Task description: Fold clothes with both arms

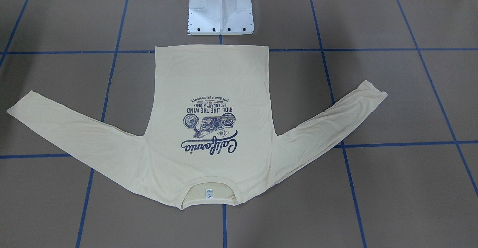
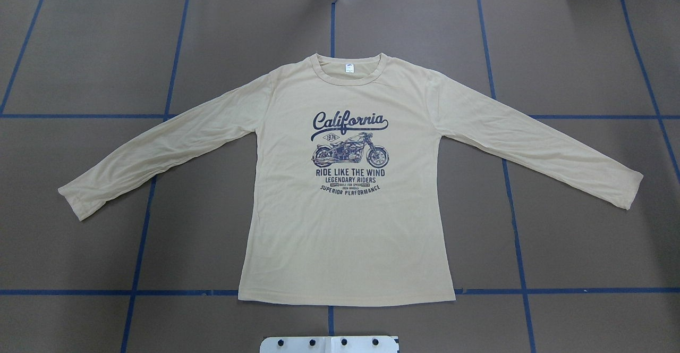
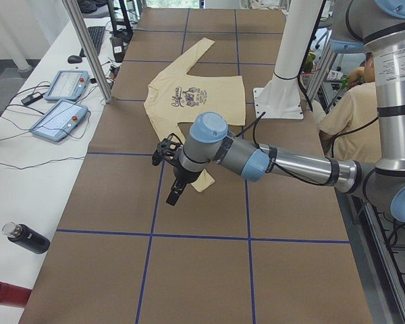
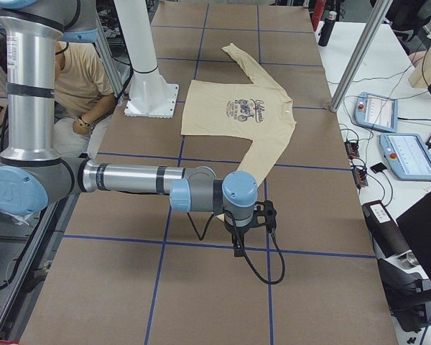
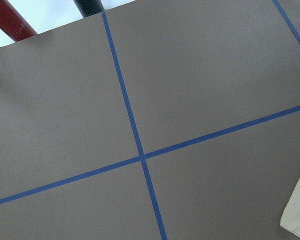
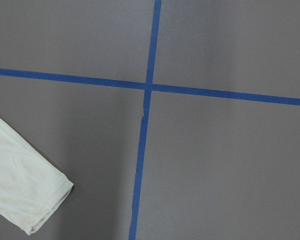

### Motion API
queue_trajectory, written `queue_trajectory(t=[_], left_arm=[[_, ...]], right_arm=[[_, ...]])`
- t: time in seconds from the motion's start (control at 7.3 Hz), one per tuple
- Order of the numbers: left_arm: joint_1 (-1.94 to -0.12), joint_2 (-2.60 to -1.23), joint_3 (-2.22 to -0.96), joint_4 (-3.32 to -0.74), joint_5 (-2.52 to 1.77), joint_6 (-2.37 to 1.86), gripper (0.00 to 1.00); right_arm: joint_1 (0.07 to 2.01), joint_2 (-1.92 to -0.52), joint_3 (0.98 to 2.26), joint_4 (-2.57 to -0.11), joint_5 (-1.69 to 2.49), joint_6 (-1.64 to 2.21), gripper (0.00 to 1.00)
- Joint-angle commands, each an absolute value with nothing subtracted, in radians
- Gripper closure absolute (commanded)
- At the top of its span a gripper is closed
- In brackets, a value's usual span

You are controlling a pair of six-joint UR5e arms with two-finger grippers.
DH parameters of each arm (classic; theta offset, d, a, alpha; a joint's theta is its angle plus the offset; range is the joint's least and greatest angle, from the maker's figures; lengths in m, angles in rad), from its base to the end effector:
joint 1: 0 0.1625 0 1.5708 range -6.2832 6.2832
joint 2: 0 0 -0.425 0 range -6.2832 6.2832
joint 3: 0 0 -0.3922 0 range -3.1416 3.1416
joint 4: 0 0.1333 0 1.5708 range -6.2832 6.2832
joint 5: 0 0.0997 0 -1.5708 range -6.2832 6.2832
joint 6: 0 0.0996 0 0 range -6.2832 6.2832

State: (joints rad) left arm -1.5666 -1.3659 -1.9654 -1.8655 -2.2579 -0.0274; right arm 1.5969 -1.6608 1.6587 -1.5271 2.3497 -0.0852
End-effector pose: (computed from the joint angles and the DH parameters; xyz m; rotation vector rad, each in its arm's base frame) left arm -0.0683 -0.4231 0.5264 0.4542 0.6805 0.1445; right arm 0.0752 -0.4548 0.6533 0.0827 -0.7756 -0.0723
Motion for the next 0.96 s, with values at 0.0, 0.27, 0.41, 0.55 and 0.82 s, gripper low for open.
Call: queue_trajectory(t=[0.0,0.27,0.41,0.55,0.82], left_arm=[[-1.565,-1.364,-1.965,-1.867,-2.256,-0.031,0.00],[-1.565,-1.364,-1.964,-1.867,-2.258,-0.028,0.00],[-1.565,-1.362,-1.963,-1.867,-2.258,-0.028,0.00],[-1.565,-1.362,-1.962,-1.867,-2.257,-0.029,0.00],[-1.565,-1.362,-1.956,-1.867,-2.260,-0.032,0.00]], right_arm=[[1.597,-1.661,1.661,-1.526,2.352,-0.084,0.00],[1.597,-1.666,1.661,-1.528,2.353,-0.084,0.00],[1.595,-1.669,1.660,-1.528,2.355,-0.084,0.00],[1.595,-1.669,1.661,-1.528,2.356,-0.083,0.00],[1.591,-1.669,1.660,-1.528,2.359,-0.081,0.00]])
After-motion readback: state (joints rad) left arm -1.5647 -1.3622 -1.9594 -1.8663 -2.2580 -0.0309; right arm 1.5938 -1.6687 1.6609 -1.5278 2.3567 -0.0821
